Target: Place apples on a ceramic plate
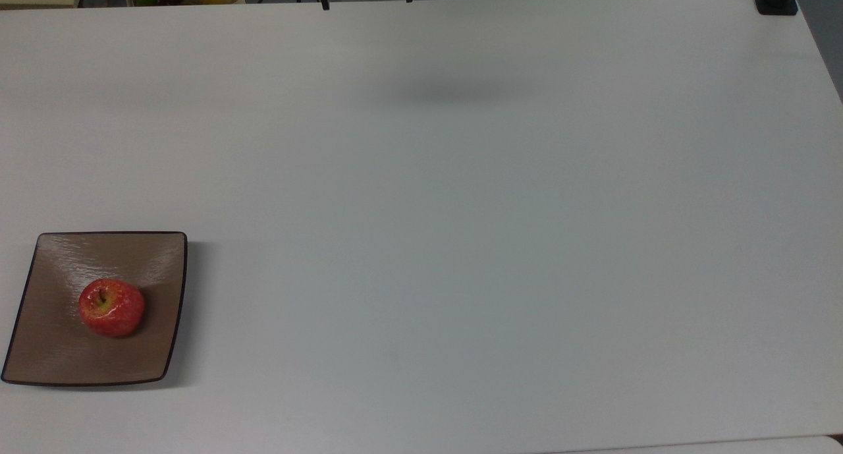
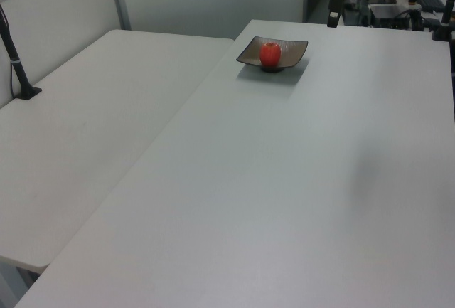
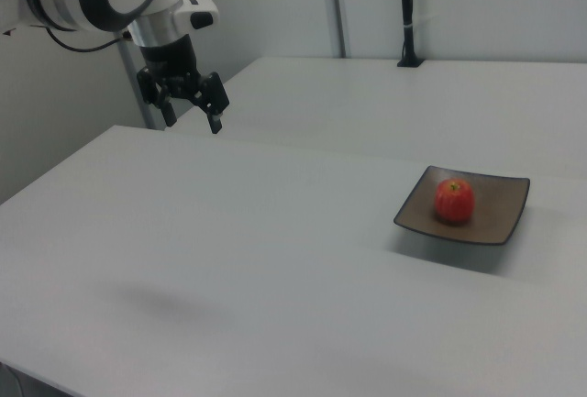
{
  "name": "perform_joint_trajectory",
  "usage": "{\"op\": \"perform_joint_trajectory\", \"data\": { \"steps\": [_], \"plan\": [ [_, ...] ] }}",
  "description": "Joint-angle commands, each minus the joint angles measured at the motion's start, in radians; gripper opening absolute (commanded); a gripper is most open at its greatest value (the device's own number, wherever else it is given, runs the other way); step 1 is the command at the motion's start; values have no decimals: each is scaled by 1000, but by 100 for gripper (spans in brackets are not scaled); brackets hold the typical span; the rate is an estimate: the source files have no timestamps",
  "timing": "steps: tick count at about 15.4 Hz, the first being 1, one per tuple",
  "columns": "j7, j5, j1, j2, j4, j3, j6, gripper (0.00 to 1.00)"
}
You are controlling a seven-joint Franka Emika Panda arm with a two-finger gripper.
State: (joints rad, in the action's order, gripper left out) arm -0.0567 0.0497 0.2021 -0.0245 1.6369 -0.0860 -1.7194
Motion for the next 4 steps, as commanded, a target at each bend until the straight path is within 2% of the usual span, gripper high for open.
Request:
{"op": "perform_joint_trajectory", "data": {
  "steps": [1, 4],
  "plan": [
    [-43, 21, 23, 1, 12, -23, -20, 100],
    [-31, 19, 23, 5, 11, -23, -23, 100]
  ]
}}
